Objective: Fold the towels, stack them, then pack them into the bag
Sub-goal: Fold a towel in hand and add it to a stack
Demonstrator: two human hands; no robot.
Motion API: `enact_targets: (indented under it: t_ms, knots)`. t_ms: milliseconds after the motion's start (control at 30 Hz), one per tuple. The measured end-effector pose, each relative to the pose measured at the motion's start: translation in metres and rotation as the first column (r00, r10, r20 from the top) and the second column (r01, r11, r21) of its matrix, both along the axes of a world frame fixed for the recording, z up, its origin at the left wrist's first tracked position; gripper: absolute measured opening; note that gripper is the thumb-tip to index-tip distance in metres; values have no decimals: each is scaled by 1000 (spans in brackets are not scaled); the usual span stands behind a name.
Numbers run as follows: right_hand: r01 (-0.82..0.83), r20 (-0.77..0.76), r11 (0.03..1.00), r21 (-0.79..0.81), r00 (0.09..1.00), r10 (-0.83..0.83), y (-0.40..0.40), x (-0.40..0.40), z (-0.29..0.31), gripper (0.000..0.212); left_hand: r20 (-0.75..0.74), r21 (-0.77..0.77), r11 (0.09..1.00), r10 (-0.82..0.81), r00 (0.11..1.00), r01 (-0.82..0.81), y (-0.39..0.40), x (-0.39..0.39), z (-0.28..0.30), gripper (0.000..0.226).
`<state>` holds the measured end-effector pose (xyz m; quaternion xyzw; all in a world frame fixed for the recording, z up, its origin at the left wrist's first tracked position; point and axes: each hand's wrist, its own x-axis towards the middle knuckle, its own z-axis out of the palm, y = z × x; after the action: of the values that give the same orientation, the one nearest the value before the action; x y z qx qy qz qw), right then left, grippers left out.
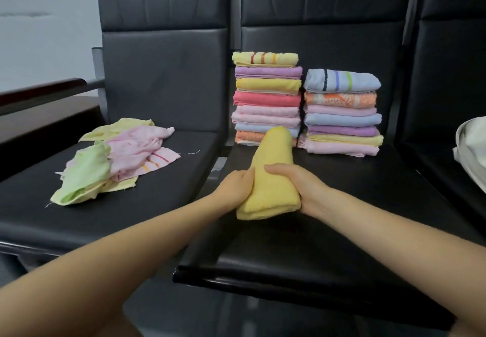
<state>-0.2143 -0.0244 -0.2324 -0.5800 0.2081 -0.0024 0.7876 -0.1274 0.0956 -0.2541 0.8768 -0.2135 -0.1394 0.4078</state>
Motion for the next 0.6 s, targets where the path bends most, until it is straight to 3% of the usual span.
enact_targets:
  t_ms: [100, 200, 300, 433, 567, 600]
  knots:
    - [-36, 76, 999, -4, 996, 36, -1, -3, 17, 15, -287, -239, 959, 79, 955, -151, -2, -13, 20, 64]
    - [-111, 125, 994, 11, 986, 109, -10, -8, 32, 37, -589, -529, 821, -172, 790, -215, 7, -16, 34, 59]
    - [-143, 93, 988, -57, 985, 148, -19, -14, 43, 45, -721, -565, 774, -295, 627, -286, 17, -23, 44, 59]
    - [8, 99, 999, 41, 995, -12, -19, -16, 43, 15, -670, -645, 644, -219, 709, -410, 7, -28, 58, 49]
    - [179, 120, 959, 219, 971, -209, -11, -18, 33, 26, -626, -707, 454, -47, 778, -542, -11, -34, 58, 48]
    - [190, 87, 949, 250, 972, -218, -8, -19, 31, 33, -612, -722, 448, -57, 789, -527, -16, -37, 57, 51]
